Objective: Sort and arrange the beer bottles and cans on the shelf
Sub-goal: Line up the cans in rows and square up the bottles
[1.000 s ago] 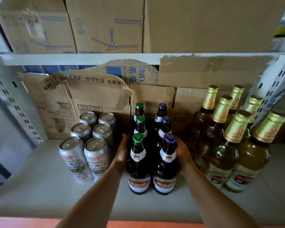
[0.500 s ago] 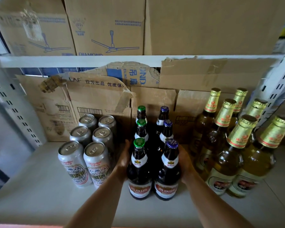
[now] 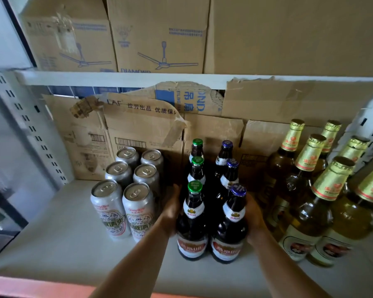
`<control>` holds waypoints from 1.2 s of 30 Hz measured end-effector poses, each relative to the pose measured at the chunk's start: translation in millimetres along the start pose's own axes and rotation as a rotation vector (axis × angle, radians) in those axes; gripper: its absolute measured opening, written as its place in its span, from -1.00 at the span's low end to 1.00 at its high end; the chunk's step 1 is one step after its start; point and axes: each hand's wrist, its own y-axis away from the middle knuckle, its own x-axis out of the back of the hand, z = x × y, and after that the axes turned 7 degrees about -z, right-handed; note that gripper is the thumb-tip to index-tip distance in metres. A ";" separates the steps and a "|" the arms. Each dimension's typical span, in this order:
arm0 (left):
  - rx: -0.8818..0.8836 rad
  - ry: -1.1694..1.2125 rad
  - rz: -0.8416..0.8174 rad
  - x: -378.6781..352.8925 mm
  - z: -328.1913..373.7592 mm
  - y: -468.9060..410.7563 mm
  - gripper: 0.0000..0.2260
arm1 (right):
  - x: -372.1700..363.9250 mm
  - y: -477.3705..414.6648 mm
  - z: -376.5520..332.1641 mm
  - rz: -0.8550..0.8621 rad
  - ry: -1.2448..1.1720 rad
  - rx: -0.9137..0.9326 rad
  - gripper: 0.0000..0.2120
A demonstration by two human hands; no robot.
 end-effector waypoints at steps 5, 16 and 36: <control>-0.098 -0.104 0.043 28.5 -26.6 5.7 -0.42 | 18.6 -0.3 22.2 0.241 0.040 0.149 -0.69; -0.214 -0.362 0.044 46.4 -71.7 58.8 -0.40 | 23.0 43.7 75.7 0.560 0.419 0.640 -0.80; -0.412 -1.026 0.177 133.8 -41.4 72.3 -0.84 | -63.9 84.9 219.8 0.550 0.479 0.670 -0.85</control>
